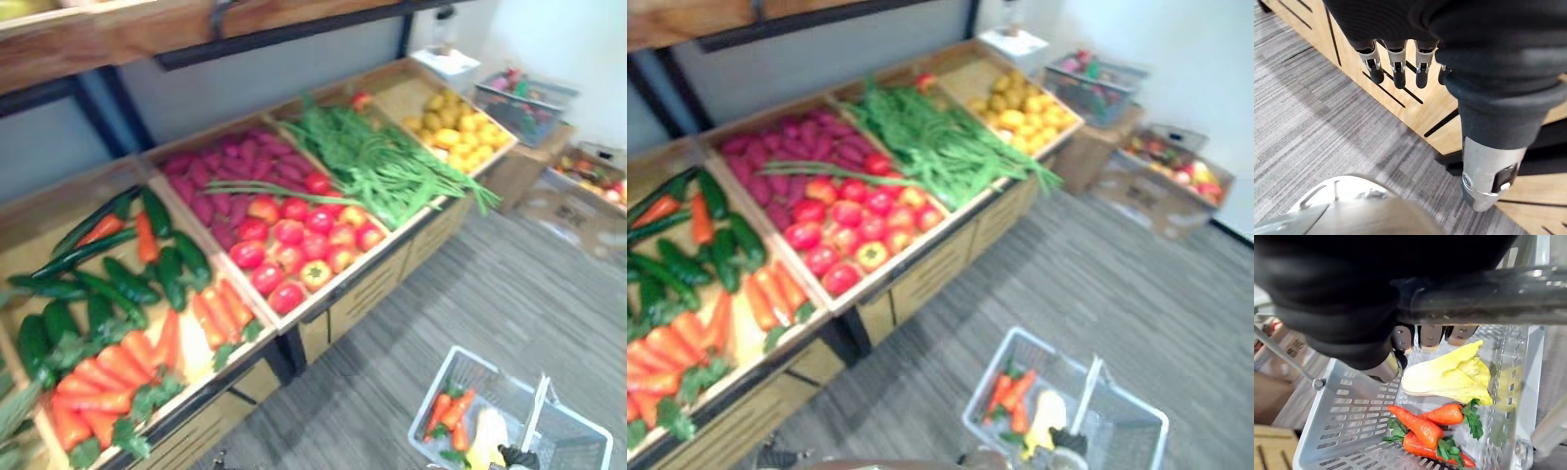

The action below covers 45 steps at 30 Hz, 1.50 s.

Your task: Pick vegetable in the basket

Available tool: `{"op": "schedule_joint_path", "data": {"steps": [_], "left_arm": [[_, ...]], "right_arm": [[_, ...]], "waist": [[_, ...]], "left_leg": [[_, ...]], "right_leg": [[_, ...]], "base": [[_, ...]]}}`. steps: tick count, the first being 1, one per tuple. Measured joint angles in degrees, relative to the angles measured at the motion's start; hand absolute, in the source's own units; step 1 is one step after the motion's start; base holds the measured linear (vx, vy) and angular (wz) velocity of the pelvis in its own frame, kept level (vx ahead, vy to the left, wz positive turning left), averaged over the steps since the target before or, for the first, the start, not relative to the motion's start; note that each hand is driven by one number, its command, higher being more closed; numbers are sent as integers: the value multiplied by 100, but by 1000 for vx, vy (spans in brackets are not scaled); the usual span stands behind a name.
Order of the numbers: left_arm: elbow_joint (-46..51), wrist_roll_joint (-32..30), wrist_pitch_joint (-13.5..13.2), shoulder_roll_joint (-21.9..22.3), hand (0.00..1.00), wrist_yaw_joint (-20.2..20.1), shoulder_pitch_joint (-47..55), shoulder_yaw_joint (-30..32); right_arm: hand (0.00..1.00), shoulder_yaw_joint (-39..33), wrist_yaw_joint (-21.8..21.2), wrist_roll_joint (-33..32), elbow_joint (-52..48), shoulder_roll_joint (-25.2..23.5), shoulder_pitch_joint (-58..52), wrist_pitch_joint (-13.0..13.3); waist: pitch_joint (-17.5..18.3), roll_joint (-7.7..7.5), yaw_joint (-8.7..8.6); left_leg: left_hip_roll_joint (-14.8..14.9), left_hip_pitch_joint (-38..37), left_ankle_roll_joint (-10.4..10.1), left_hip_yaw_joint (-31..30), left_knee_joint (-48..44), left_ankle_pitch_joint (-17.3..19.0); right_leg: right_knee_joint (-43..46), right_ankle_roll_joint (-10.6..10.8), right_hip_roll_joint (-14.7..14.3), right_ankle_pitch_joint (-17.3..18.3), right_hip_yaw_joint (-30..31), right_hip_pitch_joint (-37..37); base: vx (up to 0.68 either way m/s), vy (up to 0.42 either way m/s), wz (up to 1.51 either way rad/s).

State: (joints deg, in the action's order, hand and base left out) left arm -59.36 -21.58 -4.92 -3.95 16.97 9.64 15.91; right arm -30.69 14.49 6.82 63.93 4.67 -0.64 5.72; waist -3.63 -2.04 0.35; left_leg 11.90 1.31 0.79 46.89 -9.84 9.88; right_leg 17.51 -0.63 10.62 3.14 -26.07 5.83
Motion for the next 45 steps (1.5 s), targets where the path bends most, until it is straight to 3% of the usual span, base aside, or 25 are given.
{"op": "schedule_joint_path", "data": {"steps": [1,2,3,4,5,8,13,15,16,17,18,20,22,25,26,28,35,37,40,41,42,44,45], "left_arm": [[-1,-2,0,49,0,0,0,-51],[6,-4,7,-115,0,-16,-91,-78],[25,-4,6,-187,0,-15,-115,-101],[3,-4,13,-291,0,-14,-137,-99],[-5,-5,14,-303,0,-12,-125,-103],[-3,-59,10,-166,0,16,-260,-267],[0,-174,14,-111,0,18,-289,-379],[-3,-207,12,-75,0,16,-265,-441],[-7,-207,13,-54,0,14,-235,-438],[-18,-208,13,-26,0,13,-211,-442],[-34,-206,8,67,0,32,-127,-442],[-69,-203,7,94,0,37,-48,-454],[-112,-200,3,104,0,71,-50,-473],[-125,-199,-2,130,0,78,-77,-426],[-127,-200,-2,128,0,79,-95,-413],[-150,-200,0,124,0,79,-119,-254],[-222,-223,6,86,0,76,-168,-331],[-223,-223,9,51,0,72,-192,-419],[-216,-224,3,-33,0,66,-326,-487],[-217,-230,7,-51,0,70,-323,-472],[-203,-232,5,-93,0,67,-325,-473],[-154,-230,9,-142,0,73,-314,-422],[-157,-230,9,-183,0,75,-253,-412]], "right_arm": [[100,1,-13,0,43,41,119,-58],[100,23,-2,-5,42,-40,227,-48],[100,-44,37,-17,54,-68,264,-74],[100,11,23,-7,97,-77,279,-119],[100,149,3,-1,102,-59,245,-126],[100,401,-3,-8,110,-5,135,-129],[100,594,-5,-19,119,7,16,-54],[100,782,-16,-13,114,54,38,5],[100,892,-20,-10,114,84,60,8],[100,940,-28,-5,114,119,73,21],[100,1090,-46,-3,133,216,135,23],[100,1175,-78,1,125,229,182,44],[100,1329,-71,1,122,275,233,85],[100,1327,-77,1,121,329,231,99],[100,1324,-76,1,121,330,232,109],[100,1325,-91,1,123,285,269,139],[100,1334,-78,7,-25,278,154,205],[100,1384,-96,15,-99,249,184,231],[100,1355,-71,144,-239,204,183,240],[100,1369,-68,198,-258,158,193,259],[100,1335,-24,200,-332,84,214,282],[100,1274,9,204,-323,112,164,291],[100,1279,4,226,-256,105,154,295]], "waist": [[28,82,8],[-32,-62,-34],[-69,-135,-34],[-93,-223,-17],[-92,-217,-20],[-66,14,-82],[-112,190,-165],[-178,303,-151],[-220,297,-128],[-236,330,-88],[-257,399,26],[-264,413,64],[-289,465,135],[-334,530,143],[-328,550,144],[-451,419,160],[-396,371,141],[-403,373,151],[-486,285,139],[-500,256,140],[-495,139,96],[-483,-8,84],[-435,-84,126]], "left_leg": [[-35,76,-83,264,245,-222],[-51,172,-81,482,100,-221],[-40,168,-83,608,19,-221],[90,169,-99,763,-224,-209],[248,153,-127,815,-457,-186],[695,118,-215,904,-912,-134],[1209,-123,-310,919,-1509,-199],[1495,-153,-386,602,-2147,-322],[1524,-44,-369,131,-2412,-410],[1326,117,-448,-659,-2456,-356],[558,159,-620,-2186,-2051,-10],[137,162,-653,-2875,-1778,140],[-400,166,-694,-3936,-1162,191],[-664,-46,-590,-4793,-607,510],[-662,-48,-542,-4784,-569,603],[-779,-72,-403,-4494,-549,694],[-958,-437,-203,-3972,-12,570],[-842,-446,-220,-3714,-31,561],[-760,-668,-314,-3496,-69,478],[-726,-740,-302,-3423,-47,471],[-746,-783,-285,-3318,-1,480],[-756,-859,-279,-3326,55,484],[-752,-850,-283,-3340,55,486]], "right_leg": [[-76,190,-6,222,-17,149],[175,209,183,482,-89,355],[97,248,229,475,-113,350],[-250,329,107,430,-138,263],[-635,394,-59,388,-144,81],[-1245,326,-453,212,-112,-255],[-1686,159,-823,92,89,-721],[-1765,95,-951,42,411,-853],[-1761,70,-963,26,638,-915],[-1735,70,-931,13,892,-908],[-1733,101,-835,-93,1494,-848],[-1741,125,-827,-143,1879,-766],[-1738,166,-918,-205,2474,-592],[-1863,391,-1051,-313,2998,-415],[-1894,444,-1043,-372,3044,-399],[-1971,596,-934,-575,3300,-405],[-1757,648,-794,-606,3460,-139],[-1191,606,-920,-579,3277,220],[-110,566,-927,-537,2389,645],[203,395,-850,-397,2112,718],[895,76,-601,10,1753,882],[1598,99,-131,304,1344,929],[1545,133,47,263,1325,868]], "base": [[-212,-125,-106],[-126,-174,-93],[19,-285,-75],[23,-301,-88],[14,-320,-82],[-47,-213,-40],[-66,-109,-24],[-82,-59,-66],[-61,-11,-92],[-34,62,-173],[-28,94,-179],[-28,98,-152],[-80,186,-147],[-45,225,-94],[15,249,-72],[-31,201,-53],[52,102,-34],[63,4,-62],[5,-23,-36],[-56,-33,-2],[-55,-42,18],[36,-73,38],[96,-148,11]]}}
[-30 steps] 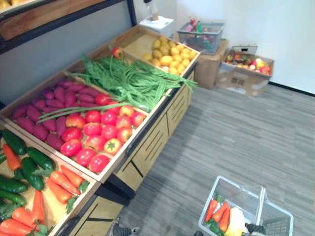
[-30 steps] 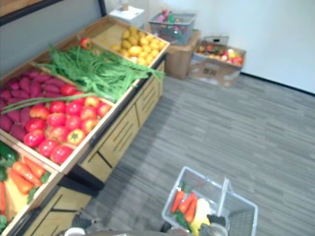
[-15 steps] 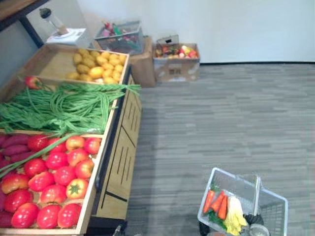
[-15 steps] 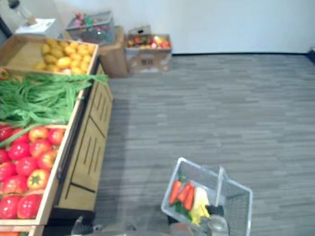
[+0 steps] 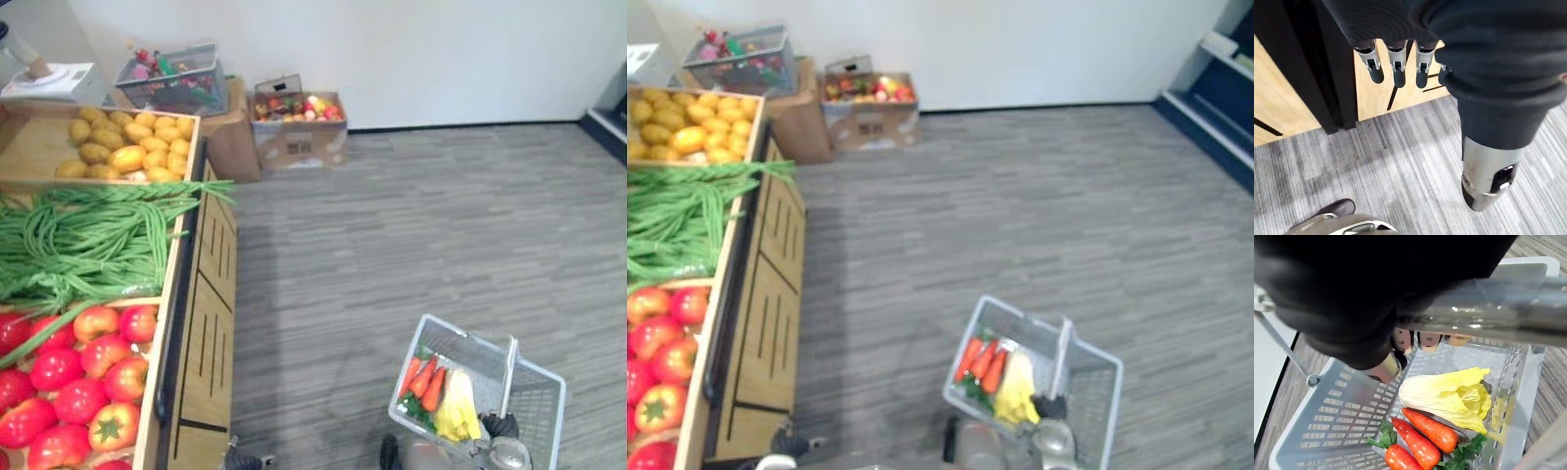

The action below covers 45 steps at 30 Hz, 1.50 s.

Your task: Pick vegetable in the basket

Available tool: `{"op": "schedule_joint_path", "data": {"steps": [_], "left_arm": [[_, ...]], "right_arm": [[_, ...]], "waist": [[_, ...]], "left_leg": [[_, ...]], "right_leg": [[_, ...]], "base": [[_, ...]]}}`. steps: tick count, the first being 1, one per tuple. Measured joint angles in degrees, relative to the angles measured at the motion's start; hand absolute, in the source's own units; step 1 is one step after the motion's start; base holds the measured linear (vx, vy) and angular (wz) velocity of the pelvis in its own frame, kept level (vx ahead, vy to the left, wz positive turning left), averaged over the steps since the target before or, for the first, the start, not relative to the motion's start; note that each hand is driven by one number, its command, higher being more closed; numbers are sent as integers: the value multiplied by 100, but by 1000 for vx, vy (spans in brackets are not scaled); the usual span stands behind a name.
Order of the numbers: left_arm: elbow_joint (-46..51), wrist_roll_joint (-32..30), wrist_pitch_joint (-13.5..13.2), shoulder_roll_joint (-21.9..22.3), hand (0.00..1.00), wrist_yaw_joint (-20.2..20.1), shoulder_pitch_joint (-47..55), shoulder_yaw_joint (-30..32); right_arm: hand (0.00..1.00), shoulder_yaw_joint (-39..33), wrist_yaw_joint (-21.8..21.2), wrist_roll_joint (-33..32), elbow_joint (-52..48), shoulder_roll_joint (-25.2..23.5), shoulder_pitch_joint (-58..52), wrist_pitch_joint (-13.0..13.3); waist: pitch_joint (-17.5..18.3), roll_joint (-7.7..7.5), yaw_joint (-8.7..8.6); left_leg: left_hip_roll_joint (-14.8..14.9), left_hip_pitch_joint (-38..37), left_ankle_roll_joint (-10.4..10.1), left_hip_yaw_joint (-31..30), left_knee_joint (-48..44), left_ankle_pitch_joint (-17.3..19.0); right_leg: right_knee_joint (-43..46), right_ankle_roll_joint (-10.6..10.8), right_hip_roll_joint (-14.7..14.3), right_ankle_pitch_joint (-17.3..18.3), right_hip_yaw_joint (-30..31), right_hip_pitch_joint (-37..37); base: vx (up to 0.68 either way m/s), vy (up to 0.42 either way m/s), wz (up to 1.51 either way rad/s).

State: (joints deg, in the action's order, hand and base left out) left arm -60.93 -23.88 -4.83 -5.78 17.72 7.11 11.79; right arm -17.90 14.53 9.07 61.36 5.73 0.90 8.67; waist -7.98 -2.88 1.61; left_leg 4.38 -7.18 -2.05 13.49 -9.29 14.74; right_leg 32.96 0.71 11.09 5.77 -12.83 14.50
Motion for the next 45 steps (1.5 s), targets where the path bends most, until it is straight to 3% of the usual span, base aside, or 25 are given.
{"op": "schedule_joint_path", "data": {"steps": [1,2,4,6,8,12,16,19,23,25,29,33,36,45], "left_arm": [[-32,0,9,-36,0,-7,61,70],[-74,4,27,-16,0,-11,77,161],[-71,1,39,69,0,-10,163,155],[-71,1,38,124,0,-8,139,137],[-73,2,32,150,0,-5,104,38],[-68,4,-5,112,0,-4,119,-79],[-69,9,-3,110,0,-4,119,-140],[-73,34,-4,116,0,-4,138,-238],[-77,166,-52,186,0,-47,144,-303],[-208,537,-171,183,0,-130,128,-278],[-472,1327,-220,165,0,-317,169,-49],[-731,2061,-220,192,0,-591,171,167],[-749,2324,-229,191,0,-819,121,214],[-825,2689,-237,164,0,-937,93,131]], "right_arm": [[100,53,-28,17,42,-23,30,-4],[100,67,-83,48,37,-17,53,0],[100,93,-116,167,60,3,63,-29],[100,103,-128,183,192,16,143,-94],[100,152,-123,177,306,46,131,-150],[100,275,-123,159,416,99,-21,-217],[100,328,-121,161,441,138,-36,-209],[100,367,-121,155,467,243,-77,-205],[100,241,-112,28,469,271,-158,-147],[100,50,-105,-69,471,178,-203,-79],[100,-142,-131,-325,473,27,-344,28],[100,-471,-259,-733,504,-23,-484,21],[100,-741,-352,-810,591,-50,-503,-4],[100,-898,-363,-966,649,-141,-492,-59]], "waist": [[53,-94,34],[90,-70,33],[180,85,24],[197,196,25],[221,341,-1],[285,323,8],[296,326,13],[279,343,16],[343,465,-16],[348,472,-26],[369,419,-30],[378,453,-186],[357,442,-286],[334,397,-278]], "left_leg": [[-15,22,-14,-13,-11,2],[61,64,-54,-11,-11,-24],[145,281,-122,12,-2,-69],[177,461,-199,36,-4,-140],[308,502,-260,35,-114,-199],[461,423,-272,-13,-442,-201],[529,601,-273,-32,-772,-199],[415,615,-269,-285,-875,-202],[307,469,-274,-327,-327,-197],[261,310,-264,-312,156,-161],[229,93,-263,-132,282,-90],[209,-239,-278,26,316,-50],[171,-364,-299,50,333,-38],[232,-405,-316,52,423,-10]], "right_leg": [[-260,120,-27,-23,139,-38],[-556,97,-149,-10,189,-132],[-1251,134,-381,-28,428,-228],[-2011,357,-513,-166,535,-383],[-2893,351,-721,-588,557,-778],[-3567,265,-892,-836,574,-1301],[-3817,240,-949,-939,632,-1390],[-3855,273,-923,-961,697,-1392],[-3943,347,-830,-1075,699,-1335],[-3949,416,-825,-1170,699,-1255],[-3950,408,-822,-1200,826,-1350],[-3947,414,-844,-1247,966,-1519],[-3949,416,-825,-1246,1012,-1594],[-3954,406,-894,-1232,1017,-1565]], "base": [[79,-167,-16],[44,-164,-27],[8,-168,-33],[-10,-173,-45],[-16,-118,-27],[-33,-78,-4],[-66,-65,-7],[-81,7,-9],[-46,61,2],[-32,71,2],[4,41,-22],[75,41,-25],[35,24,-15],[-20,-18,-2]]}}
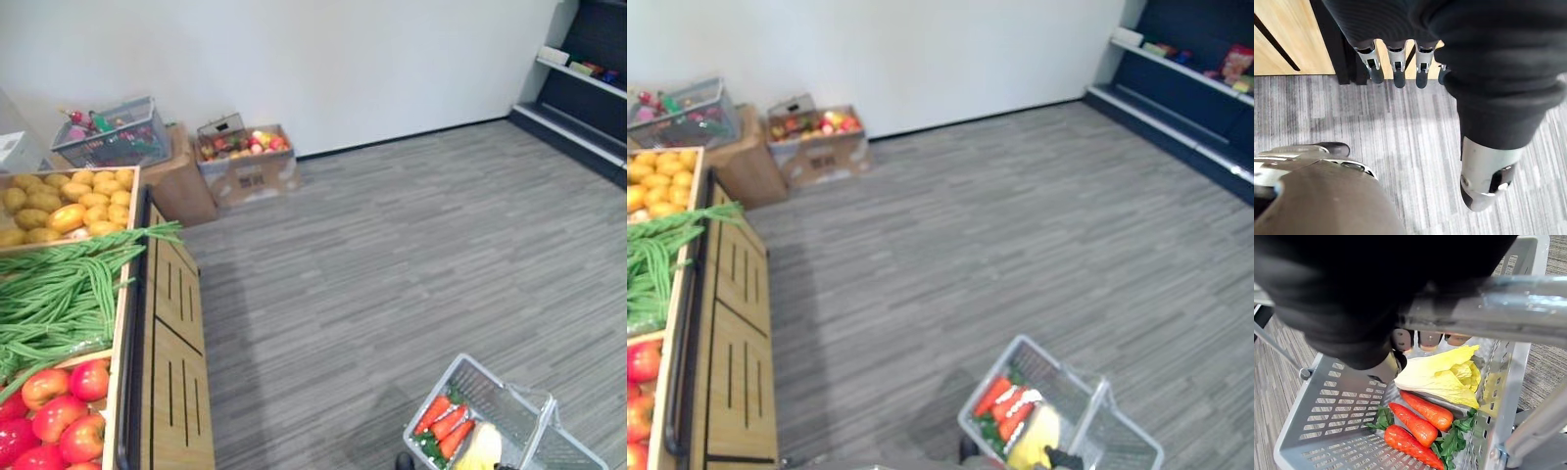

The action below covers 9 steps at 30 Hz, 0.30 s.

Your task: Pick vegetable in the basket

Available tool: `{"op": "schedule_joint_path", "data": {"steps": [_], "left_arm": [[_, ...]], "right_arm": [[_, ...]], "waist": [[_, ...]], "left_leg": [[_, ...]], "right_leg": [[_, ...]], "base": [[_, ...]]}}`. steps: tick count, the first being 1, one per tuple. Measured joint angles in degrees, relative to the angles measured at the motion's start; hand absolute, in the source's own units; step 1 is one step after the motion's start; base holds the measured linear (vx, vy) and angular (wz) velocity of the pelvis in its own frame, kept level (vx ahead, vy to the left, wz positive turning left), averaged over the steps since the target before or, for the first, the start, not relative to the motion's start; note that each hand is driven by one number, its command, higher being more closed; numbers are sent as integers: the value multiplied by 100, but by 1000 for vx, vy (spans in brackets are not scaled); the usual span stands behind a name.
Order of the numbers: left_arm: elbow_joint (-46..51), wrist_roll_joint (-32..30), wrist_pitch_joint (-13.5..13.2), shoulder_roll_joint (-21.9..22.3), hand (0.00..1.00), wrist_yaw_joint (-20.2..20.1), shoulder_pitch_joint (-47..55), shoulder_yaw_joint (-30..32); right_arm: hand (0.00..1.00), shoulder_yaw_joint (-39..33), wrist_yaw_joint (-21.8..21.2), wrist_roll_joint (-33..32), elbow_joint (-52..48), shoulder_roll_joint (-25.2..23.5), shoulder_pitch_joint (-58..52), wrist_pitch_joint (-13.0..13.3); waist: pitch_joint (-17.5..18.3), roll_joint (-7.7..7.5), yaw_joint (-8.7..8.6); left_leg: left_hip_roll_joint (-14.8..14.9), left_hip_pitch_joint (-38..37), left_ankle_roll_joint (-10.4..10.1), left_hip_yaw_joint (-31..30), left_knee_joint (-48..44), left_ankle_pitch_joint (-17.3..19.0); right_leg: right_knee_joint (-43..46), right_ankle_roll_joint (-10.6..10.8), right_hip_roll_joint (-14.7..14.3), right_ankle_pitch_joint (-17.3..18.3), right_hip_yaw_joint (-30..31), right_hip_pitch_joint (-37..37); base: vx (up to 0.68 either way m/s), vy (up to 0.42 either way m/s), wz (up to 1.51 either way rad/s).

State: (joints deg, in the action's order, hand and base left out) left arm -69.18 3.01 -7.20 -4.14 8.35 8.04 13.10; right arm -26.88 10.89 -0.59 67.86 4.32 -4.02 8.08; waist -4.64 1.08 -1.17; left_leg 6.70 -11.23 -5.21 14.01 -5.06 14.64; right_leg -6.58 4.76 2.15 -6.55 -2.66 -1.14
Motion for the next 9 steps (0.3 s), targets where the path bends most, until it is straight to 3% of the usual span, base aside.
{"op": "schedule_joint_path", "data": {"steps": [9], "left_arm": [[-171,83,-11,-45,0,-2,-80,-196]], "right_arm": [[100,26,0,-6,54,19,1,-1]], "waist": [[25,40,-12]], "left_leg": [[91,-1,-8,-31,-2,3]], "right_leg": [[0,-28,-94,17,-30,1]], "base": [[3,-17,0]]}}
